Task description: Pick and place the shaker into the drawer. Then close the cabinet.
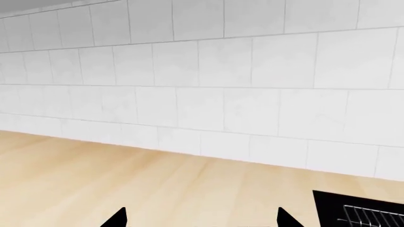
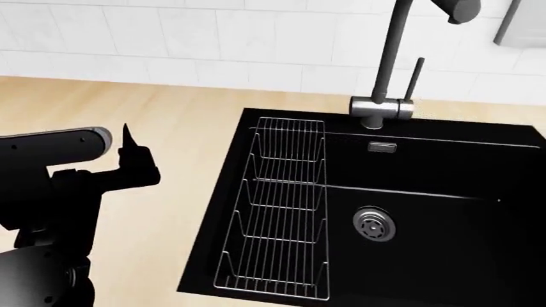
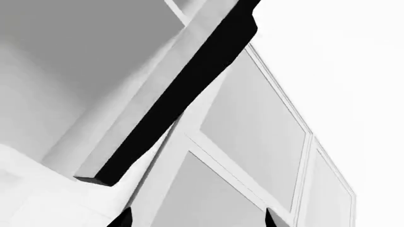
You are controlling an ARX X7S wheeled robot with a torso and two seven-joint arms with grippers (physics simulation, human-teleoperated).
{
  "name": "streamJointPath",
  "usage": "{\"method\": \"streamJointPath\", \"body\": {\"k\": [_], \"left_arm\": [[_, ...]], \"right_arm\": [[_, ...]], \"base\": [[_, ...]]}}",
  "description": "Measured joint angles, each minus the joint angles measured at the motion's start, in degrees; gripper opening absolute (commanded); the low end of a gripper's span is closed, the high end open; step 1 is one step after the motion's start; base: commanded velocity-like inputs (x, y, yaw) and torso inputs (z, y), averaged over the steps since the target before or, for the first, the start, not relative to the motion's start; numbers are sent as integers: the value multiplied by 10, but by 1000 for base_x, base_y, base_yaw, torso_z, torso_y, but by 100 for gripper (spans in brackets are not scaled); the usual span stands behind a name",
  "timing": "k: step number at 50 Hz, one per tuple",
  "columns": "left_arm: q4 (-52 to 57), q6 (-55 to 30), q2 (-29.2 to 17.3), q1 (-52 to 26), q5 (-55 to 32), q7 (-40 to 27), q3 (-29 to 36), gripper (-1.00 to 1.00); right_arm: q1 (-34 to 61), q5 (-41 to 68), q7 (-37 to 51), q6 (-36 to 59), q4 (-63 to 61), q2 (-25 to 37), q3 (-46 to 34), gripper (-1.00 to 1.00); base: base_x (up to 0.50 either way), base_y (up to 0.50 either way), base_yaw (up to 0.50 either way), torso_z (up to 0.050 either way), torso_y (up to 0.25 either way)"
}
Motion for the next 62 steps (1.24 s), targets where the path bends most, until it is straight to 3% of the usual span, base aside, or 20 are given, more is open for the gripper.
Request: {"method": "streamJointPath", "body": {"k": [9,14,20,31,43,62], "left_arm": [[-4,12,-5,10,0,4,-1,100],[-5,16,-7,14,1,5,-1,100],[-6,17,-10,18,1,4,-1,100],[-3,14,-11,20,1,3,-2,100],[4,12,-20,21,0,1,-5,100],[19,7,-38,23,0,-7,-8,100]], "right_arm": [[25,-438,-397,17,32,-82,-105,100],[28,-561,-564,-34,126,-127,-100,100],[39,-681,-692,-104,292,-188,-92,100],[64,-770,-810,-92,397,-263,-125,100],[96,-828,-860,-41,538,-369,-143,100],[85,-888,-867,-17,565,-406,-159,100]], "base": [[6,1,3,6,0],[0,0,1,4,0],[0,0,0,2,0],[19,5,10,5,0],[20,5,11,4,0],[18,2,7,3,0]]}}
